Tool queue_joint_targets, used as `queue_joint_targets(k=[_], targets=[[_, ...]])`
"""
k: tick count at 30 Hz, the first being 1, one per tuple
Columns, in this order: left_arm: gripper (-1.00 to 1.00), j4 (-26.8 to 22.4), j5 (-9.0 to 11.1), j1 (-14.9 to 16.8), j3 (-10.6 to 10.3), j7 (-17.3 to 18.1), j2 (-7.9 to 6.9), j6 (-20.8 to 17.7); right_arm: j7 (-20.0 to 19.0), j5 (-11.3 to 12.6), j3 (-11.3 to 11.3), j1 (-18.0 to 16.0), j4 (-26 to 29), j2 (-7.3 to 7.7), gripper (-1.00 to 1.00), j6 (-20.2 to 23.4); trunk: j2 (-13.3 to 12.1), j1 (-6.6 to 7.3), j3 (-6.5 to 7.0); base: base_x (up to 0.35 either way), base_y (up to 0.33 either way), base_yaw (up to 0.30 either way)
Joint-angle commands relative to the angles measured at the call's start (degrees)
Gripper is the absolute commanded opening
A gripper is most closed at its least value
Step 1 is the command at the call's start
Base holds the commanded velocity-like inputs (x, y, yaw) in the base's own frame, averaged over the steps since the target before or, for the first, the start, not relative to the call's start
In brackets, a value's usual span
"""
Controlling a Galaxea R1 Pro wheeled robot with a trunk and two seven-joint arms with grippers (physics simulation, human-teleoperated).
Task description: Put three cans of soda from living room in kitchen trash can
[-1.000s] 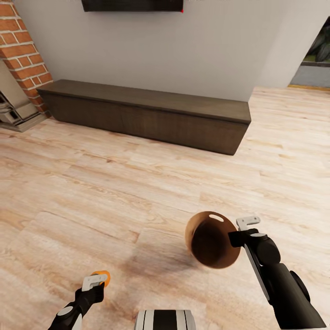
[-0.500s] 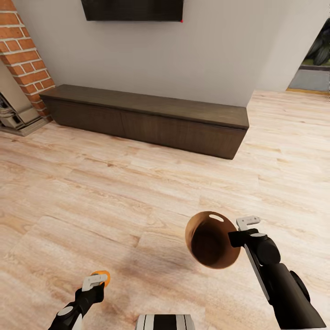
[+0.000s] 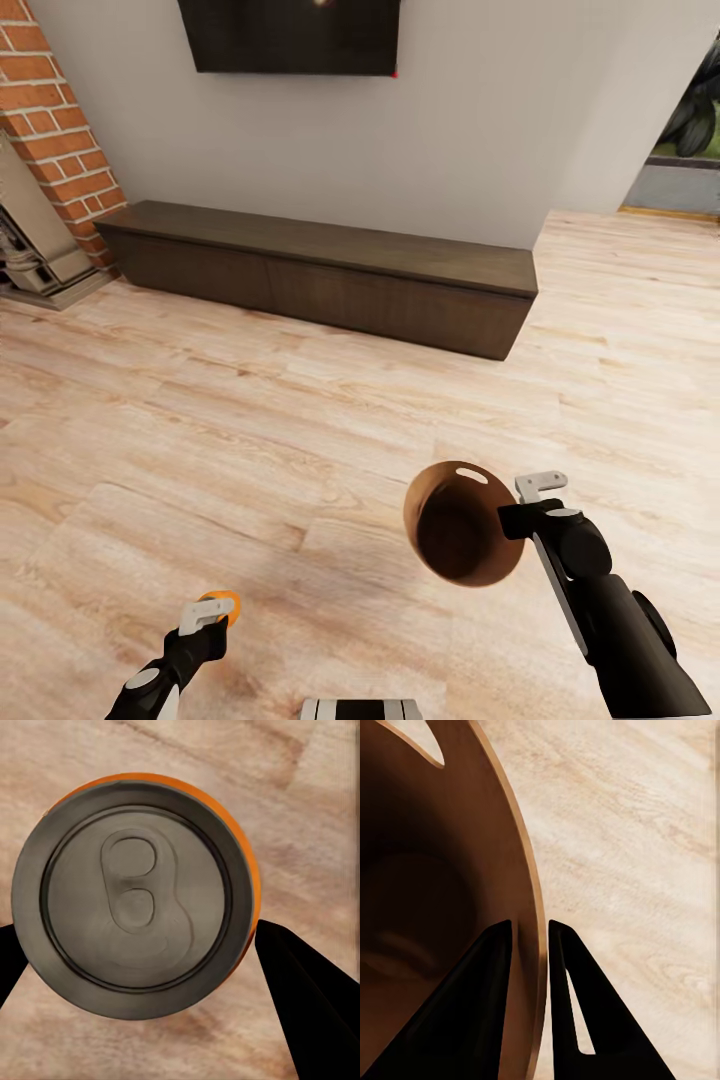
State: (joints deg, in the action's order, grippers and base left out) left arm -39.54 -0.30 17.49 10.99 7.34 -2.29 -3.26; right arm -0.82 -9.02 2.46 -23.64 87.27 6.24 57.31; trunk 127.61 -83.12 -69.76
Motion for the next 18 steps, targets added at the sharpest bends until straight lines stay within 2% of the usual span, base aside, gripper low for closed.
queue_joint_targets(k=[1, 18], targets=[[-1.0, 0.0, -0.05, 0.0, -0.01, 0.04, 0.0, 0.01, -0.24, 0.41, 0.0, 0.0, 0.0, 0.0, -1.0, -0.01, -0.42, 0.23, 0.24, 0.0, 0.0, 0.0], [-1.0, -0.01, -0.05, 0.0, 0.0, 0.04, 0.0, 0.01, -0.24, 0.41, 0.0, 0.0, 0.0, 0.0, -1.0, -0.01, -7.24, 3.96, 3.45, 0.0, 0.0, 0.0]])
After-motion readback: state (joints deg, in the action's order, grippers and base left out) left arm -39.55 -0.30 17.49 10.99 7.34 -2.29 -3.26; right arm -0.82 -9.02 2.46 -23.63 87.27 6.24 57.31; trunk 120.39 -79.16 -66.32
